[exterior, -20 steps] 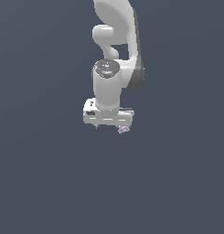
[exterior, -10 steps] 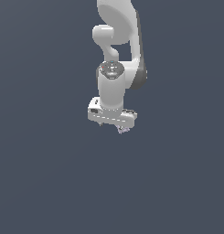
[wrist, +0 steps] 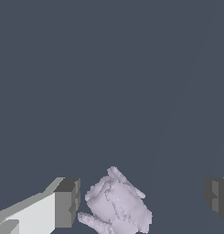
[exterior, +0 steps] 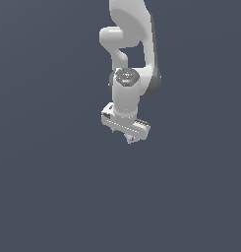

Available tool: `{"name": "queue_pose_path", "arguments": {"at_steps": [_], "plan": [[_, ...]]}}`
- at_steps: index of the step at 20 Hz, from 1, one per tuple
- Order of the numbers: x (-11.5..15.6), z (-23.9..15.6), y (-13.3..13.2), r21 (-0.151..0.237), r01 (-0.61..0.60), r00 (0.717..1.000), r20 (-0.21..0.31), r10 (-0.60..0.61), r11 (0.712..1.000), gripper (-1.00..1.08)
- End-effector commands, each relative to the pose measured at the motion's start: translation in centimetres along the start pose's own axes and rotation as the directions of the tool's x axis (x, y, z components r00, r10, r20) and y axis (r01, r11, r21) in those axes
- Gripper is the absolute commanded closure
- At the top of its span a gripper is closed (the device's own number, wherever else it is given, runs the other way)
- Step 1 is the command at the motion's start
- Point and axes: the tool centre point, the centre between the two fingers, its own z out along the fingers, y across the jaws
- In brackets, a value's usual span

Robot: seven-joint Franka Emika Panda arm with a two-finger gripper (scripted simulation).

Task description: Pick up the object and move it to a goal position.

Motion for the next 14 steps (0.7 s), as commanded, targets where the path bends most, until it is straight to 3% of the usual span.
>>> {"name": "queue_pose_path", "arguments": {"at_steps": [1,7,14], "plan": [[-0.6,0.4,-0.2,0.001,-0.063,0.998,0.001,0.063,0.998,-0.92],[-2.1,1.2,-0.7,0.002,-0.209,0.978,0.004,0.209,0.978,-0.92],[-3.9,2.1,-1.1,0.002,-0.374,0.928,0.006,0.374,0.928,-0.92]]}}
